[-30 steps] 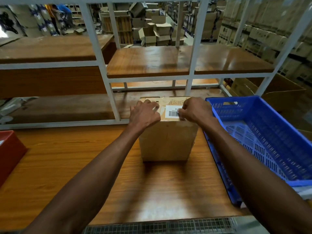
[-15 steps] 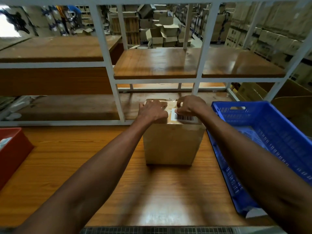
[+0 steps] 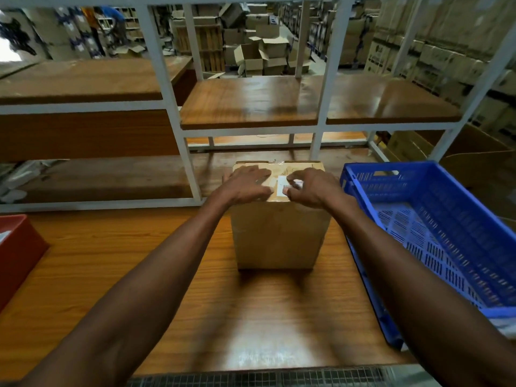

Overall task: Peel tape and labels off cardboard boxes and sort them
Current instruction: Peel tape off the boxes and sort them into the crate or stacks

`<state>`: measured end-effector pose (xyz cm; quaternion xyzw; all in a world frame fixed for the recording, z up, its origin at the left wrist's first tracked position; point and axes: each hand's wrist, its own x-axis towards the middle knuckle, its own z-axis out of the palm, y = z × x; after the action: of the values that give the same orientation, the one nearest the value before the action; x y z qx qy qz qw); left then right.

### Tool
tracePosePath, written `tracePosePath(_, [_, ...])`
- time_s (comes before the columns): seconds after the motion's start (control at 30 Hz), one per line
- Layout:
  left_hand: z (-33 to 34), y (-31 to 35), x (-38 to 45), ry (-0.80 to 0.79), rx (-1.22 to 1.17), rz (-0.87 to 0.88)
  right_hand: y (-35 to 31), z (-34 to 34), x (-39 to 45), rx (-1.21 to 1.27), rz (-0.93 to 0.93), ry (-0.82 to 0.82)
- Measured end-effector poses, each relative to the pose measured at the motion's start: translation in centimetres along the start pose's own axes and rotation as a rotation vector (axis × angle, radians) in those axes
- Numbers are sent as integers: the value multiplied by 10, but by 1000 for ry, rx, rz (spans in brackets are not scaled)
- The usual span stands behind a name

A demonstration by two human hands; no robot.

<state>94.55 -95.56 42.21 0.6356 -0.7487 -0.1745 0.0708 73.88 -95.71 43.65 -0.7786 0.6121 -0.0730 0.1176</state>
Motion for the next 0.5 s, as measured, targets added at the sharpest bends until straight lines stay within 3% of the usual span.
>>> tracePosePath(0.1, [11,-19,-17,207,-378,102,13,7,-5,155,-28,39])
tracePosePath(0.2, [35,-31,-43,470,-758,15,29,31,-16,291,-8,121])
tracePosePath(0.33, [69,-29,-75,353,-1363,-230,24,45,-26,305,69,210])
tracePosePath(0.5, [69,-20,-86,388,-1388,-236,25,33,-30,447,61,195])
